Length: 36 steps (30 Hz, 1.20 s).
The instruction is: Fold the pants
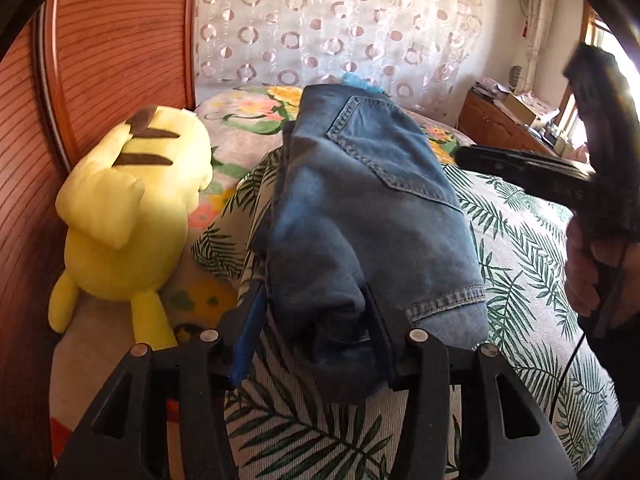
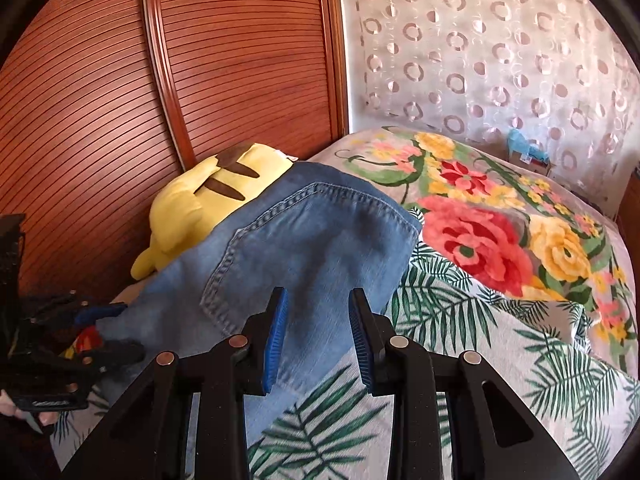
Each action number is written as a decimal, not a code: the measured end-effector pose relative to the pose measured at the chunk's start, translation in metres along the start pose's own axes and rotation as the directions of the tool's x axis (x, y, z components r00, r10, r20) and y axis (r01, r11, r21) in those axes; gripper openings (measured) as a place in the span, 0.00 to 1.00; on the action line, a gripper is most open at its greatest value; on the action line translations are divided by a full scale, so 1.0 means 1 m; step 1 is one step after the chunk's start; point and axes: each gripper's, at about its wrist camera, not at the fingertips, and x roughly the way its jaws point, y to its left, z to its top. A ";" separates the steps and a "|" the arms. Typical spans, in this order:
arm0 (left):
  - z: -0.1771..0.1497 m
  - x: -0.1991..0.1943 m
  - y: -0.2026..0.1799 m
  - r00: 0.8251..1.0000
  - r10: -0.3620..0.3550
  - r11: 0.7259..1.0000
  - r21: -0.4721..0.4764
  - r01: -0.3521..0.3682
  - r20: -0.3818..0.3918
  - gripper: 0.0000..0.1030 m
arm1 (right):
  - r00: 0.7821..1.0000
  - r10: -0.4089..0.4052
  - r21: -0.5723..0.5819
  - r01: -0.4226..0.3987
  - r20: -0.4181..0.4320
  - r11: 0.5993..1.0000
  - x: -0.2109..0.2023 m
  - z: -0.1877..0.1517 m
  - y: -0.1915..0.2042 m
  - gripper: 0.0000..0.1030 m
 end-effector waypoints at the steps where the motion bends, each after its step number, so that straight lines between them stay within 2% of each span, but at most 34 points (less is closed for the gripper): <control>1: -0.001 -0.003 -0.001 1.000 0.005 1.000 -0.006 -0.005 0.007 0.49 | 1.000 0.001 0.000 -0.001 0.002 1.000 -0.005 -0.003 0.001 0.31; 9: -0.005 -0.032 -0.021 0.997 0.033 0.999 0.029 -0.035 0.068 0.51 | 1.000 -0.013 0.018 0.012 0.021 1.000 -0.053 -0.037 0.007 0.31; 10: -0.006 -0.034 -0.024 0.997 0.032 0.999 0.033 -0.035 0.073 0.62 | 1.000 -0.014 0.019 0.014 0.024 1.000 -0.059 -0.040 0.007 0.31; 12: -0.007 -0.042 -0.029 0.995 0.017 0.999 0.035 -0.021 0.095 0.78 | 0.999 -0.019 0.026 0.019 0.030 0.999 -0.073 -0.048 0.008 0.31; 15: -0.009 -0.051 -0.038 0.994 0.007 0.998 0.055 -0.013 0.110 0.84 | 0.999 -0.025 0.034 0.024 0.041 0.999 -0.092 -0.059 0.011 0.31; 18: -0.010 -0.061 -0.049 0.991 0.009 0.997 0.073 -0.019 0.132 0.86 | 0.998 -0.030 0.042 0.028 0.055 0.999 -0.113 -0.070 0.012 0.31; 20: -0.012 -0.069 -0.058 0.988 0.017 0.996 0.088 -0.031 0.153 0.99 | 0.997 -0.037 0.049 0.034 0.064 0.998 -0.124 -0.076 0.015 0.31; 27: -0.016 -0.090 -0.086 0.980 -0.014 0.992 0.127 -0.011 0.197 1.00 | 0.994 -0.056 0.066 0.049 0.095 0.997 -0.166 -0.101 0.015 0.32; 29: -0.018 -0.096 -0.095 0.980 -0.031 0.990 0.139 0.003 0.198 1.00 | 0.992 -0.069 0.079 0.061 0.105 0.995 -0.179 -0.107 0.014 0.41; 32: -0.021 -0.102 -0.107 0.979 -0.054 0.987 0.158 0.023 0.195 1.00 | 0.988 -0.095 0.099 0.083 0.122 0.992 -0.198 -0.119 0.012 0.49; 36: -0.027 -0.108 -0.123 0.979 -0.050 0.986 0.167 0.016 0.199 1.00 | 0.985 -0.125 0.124 0.110 0.123 0.986 -0.224 -0.136 0.010 0.60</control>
